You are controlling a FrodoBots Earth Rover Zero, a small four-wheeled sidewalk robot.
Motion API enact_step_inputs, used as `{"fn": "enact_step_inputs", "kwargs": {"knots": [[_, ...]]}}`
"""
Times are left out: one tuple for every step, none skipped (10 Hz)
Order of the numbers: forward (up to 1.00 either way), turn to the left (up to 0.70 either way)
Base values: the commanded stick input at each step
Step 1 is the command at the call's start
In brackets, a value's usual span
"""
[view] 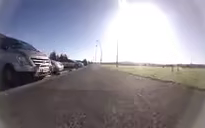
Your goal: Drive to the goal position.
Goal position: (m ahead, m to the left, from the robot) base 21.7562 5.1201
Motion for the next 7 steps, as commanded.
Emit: {"fn": "enact_step_inputs", "kwargs": {"knots": [[0.70,0.00],[0.70,0.00],[0.70,0.00],[0.70,0.00],[0.70,0.00],[0.70,0.00],[0.70,0.00]]}}
